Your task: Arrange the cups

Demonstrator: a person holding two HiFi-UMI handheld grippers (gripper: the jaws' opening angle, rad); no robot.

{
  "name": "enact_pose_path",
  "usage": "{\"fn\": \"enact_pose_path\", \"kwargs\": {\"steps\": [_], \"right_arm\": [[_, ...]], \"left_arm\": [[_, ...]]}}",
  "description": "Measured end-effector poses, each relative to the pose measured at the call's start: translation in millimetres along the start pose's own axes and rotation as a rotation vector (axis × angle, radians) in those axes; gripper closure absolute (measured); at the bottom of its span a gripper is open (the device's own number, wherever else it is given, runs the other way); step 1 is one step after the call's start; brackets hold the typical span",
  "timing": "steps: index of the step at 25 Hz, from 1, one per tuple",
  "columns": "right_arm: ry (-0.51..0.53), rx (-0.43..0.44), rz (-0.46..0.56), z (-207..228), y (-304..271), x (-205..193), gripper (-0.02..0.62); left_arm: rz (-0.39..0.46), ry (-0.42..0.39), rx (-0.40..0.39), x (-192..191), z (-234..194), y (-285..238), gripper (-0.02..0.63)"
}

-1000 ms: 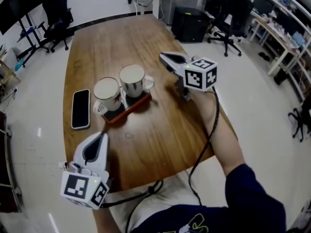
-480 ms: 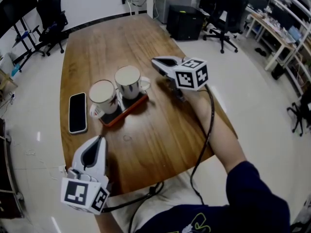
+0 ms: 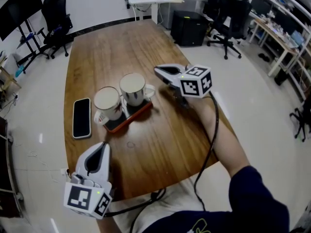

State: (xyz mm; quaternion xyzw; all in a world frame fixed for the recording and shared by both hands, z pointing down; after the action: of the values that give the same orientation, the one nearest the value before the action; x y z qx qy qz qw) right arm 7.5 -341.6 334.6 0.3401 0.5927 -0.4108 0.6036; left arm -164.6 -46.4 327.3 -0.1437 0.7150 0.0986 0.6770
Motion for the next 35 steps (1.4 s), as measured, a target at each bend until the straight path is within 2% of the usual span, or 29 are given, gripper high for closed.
{"fn": "enact_pose_path", "kwargs": {"steps": [30, 32, 35], "right_arm": [[0.005, 0.009, 0.004, -1.0, -1.8, -0.2, 0.586], [0.008, 0.007, -0.001, -1.5, -2.2, 1.4, 0.586], [0.008, 0.005, -0.006, -1.3, -0.9, 2.5, 0.586]], "left_arm": [[0.003, -0.002, 0.004, -0.5, -0.9, 0.7, 0.603], [0.000, -0.004, -0.021, -0.4, 1.8, -0.9, 0.603], [-0.006, -0.009, -0.128, -0.6, 17.3, -6.2, 0.603]]}}
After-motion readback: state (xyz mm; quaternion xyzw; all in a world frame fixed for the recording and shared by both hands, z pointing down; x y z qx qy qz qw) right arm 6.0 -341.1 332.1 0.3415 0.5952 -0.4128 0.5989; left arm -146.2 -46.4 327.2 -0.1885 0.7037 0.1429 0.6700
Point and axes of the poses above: the fingertips, and each gripper's own axes: y backward along the fingers, z to its right, x out of its top, the point moved 4 cm from there along y, backward along the fingers, and after that the axes turned 7 degrees about z, right-handed, at the moved point
